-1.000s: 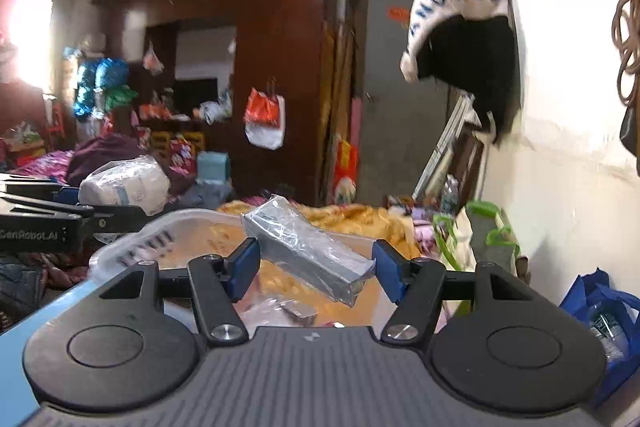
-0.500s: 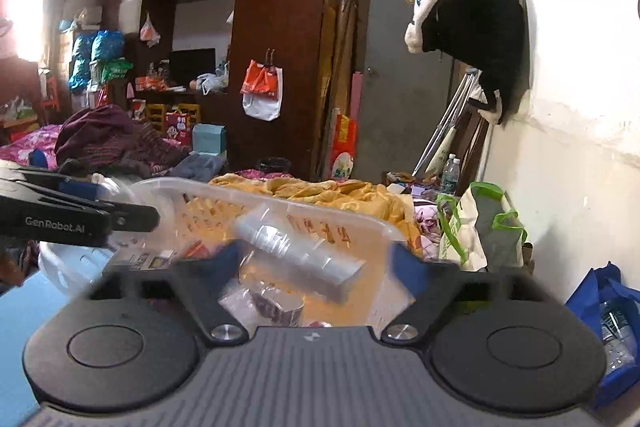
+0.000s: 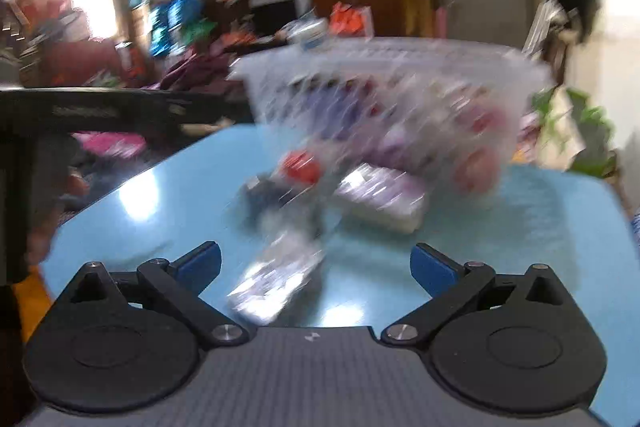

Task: Organize objects
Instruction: 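Grasp a dark wrapped box with the left tool while the right tool grasps a blue packet, then release the dark box and blue packet into the basket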

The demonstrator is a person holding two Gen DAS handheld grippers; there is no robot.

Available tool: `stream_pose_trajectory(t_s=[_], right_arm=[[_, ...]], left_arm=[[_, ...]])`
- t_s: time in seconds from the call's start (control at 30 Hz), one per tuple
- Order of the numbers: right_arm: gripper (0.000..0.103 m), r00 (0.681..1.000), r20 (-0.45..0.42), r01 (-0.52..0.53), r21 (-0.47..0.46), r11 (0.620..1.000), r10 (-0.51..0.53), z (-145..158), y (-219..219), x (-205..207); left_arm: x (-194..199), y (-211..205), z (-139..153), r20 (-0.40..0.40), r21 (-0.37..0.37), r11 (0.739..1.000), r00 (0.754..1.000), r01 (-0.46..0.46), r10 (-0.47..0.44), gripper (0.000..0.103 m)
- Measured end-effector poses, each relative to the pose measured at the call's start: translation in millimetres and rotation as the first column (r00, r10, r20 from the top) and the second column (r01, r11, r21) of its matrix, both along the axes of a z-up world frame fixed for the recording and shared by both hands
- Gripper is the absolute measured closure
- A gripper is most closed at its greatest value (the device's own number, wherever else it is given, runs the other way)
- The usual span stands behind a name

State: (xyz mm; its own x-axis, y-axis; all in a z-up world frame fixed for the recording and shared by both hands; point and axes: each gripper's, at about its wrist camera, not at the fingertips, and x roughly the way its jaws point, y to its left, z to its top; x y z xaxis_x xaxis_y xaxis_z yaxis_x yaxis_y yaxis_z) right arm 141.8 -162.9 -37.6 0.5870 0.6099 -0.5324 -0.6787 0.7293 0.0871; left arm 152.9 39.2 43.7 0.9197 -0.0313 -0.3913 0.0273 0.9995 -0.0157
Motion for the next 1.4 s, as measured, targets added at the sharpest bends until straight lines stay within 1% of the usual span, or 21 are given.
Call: stream_pose_trajectory(t_s=[0.03,0.1,0.17,0.2,0.27,0.33,0.37,0.4,0.5,0.57,0.63,0.7,0.77,0.83,0.9,0.97,1.03,1.1,1.17,1.27,1.4], right_arm=[[0.000,1.000,-0.012,-0.017,0.002,1.000,0.017,-1.2,2.1,0.9],[0.009,0.998,-0.044,-0.047,-0.018,0.999,0.046,-4.7,6.3,3.7],[0.029,0.996,-0.068,-0.066,-0.057,0.996,0.062,-10.2,9.7,5.9],[0.033,0.997,-0.051,-0.067,-0.068,0.995,0.063,-11.0,10.1,3.8],[0.059,0.997,-0.046,-0.065,-0.066,0.996,0.062,-8.2,4.8,5.8],[0.063,0.999,-0.028,-0.036,-0.044,0.998,0.035,-8.9,-7.2,5.3],[0.064,1.000,-0.007,-0.005,-0.040,0.999,0.004,-8.2,-14.6,6.3],[0.068,1.000,0.007,0.028,-0.033,0.999,-0.028,-6.3,-22.8,8.9],[0.067,0.997,0.000,0.081,0.029,0.996,-0.081,-5.7,-44.1,15.8],[0.067,0.994,0.014,0.105,0.031,0.994,-0.106,-7.6,-49.1,17.4],[0.067,0.995,0.018,0.097,0.047,0.994,-0.098,-7.2,-51.6,16.4],[0.067,0.994,0.041,0.103,0.045,0.994,-0.105,-6.6,-50.1,13.3],[0.067,0.993,0.054,0.106,0.060,0.993,-0.109,-7.3,-50.5,12.0],[0.067,0.992,0.062,0.105,0.077,0.991,-0.110,-6.9,-51.9,11.4],[0.067,0.991,0.074,0.102,0.086,0.991,-0.108,-5.4,-54.3,7.8],[0.067,0.990,0.085,0.105,0.093,0.990,-0.113,-4.4,-55.2,6.3],[0.067,0.989,0.092,0.102,0.103,0.989,-0.112,-4.8,-56.2,5.4],[0.067,0.988,0.103,0.106,0.113,0.988,-0.118,-4.4,-57.6,3.5],[0.067,0.985,0.119,0.108,0.122,0.987,-0.122,-4.0,-58.5,2.0],[0.067,0.984,0.126,0.110,0.128,0.986,-0.126,-3.6,-58.9,1.9],[0.067,0.980,0.150,0.110,0.145,0.983,-0.131,-3.2,-60.3,-0.5]], left_arm=[[4.1,-0.5,-3.2,-0.007,0.004,1.000,1.000,-0.002,0.002,0.004],[10.7,-1.8,-9.2,-0.022,0.001,1.000,1.000,-0.013,0.013,0.004],[16.0,-1.5,-14.6,-0.042,-0.014,1.000,0.999,-0.011,0.011,0.004],[16.3,-2.1,-17.9,-0.052,-0.021,1.000,0.999,-0.007,0.006,0.004],[15.4,-5.9,-25.8,-0.070,-0.027,1.000,0.998,0.000,-0.002,0.004],[20.2,-13.7,-32.3,-0.095,-0.018,1.000,0.995,0.015,-0.016,0.004],[22.3,-16.7,-35.2,-0.107,-0.010,1.000,0.994,0.021,-0.022,0.004],[24.5,-20.4,-38.7,-0.119,-0.003,1.000,0.993,0.026,-0.026,0.004],[33.5,-30.9,-48.2,-0.165,0.005,0.999,0.985,0.051,-0.050,0.004],[37.8,-39.5,-53.1,-0.182,0.014,0.998,0.982,0.059,-0.055,0.005],[42.6,-45.4,-55.6,-0.202,0.027,0.998,0.978,0.055,-0.048,0.006],[45.0,-46.9,-56.1,-0.212,0.023,0.999,0.976,0.047,-0.041,0.010],[43.0,-45.3,-56.0,-0.205,0.014,0.999,0.978,0.032,-0.029,0.014],[37.7,-40.8,-55.3,-0.192,-0.013,1.000,0.981,0.027,-0.029,0.022],[31.2,-34.7,-53.0,-0.164,-0.050,0.998,0.985,0.036,-0.043,0.025],[21.2,-28.6,-49.7,-0.109,-0.079,0.996,0.992,0.051,-0.059,0.025],[9.2,-18.7,-47.5,-0.048,-0.128,0.988,0.994,0.091,-0.098,0.025],[0.9,-8.2,-46.1,0.005,-0.179,0.980,0.996,0.086,-0.086,0.025],[-3.2,-2.0,-44.3,0.037,-0.208,0.975,0.997,0.079,-0.073,0.025],[-4.9,-1.7,-43.6,0.054,-0.216,0.971,0.994,0.102,-0.093,0.025],[-10.3,-3.2,-40.6,0.107,-0.211,0.968,0.987,0.139,-0.119,0.025]])
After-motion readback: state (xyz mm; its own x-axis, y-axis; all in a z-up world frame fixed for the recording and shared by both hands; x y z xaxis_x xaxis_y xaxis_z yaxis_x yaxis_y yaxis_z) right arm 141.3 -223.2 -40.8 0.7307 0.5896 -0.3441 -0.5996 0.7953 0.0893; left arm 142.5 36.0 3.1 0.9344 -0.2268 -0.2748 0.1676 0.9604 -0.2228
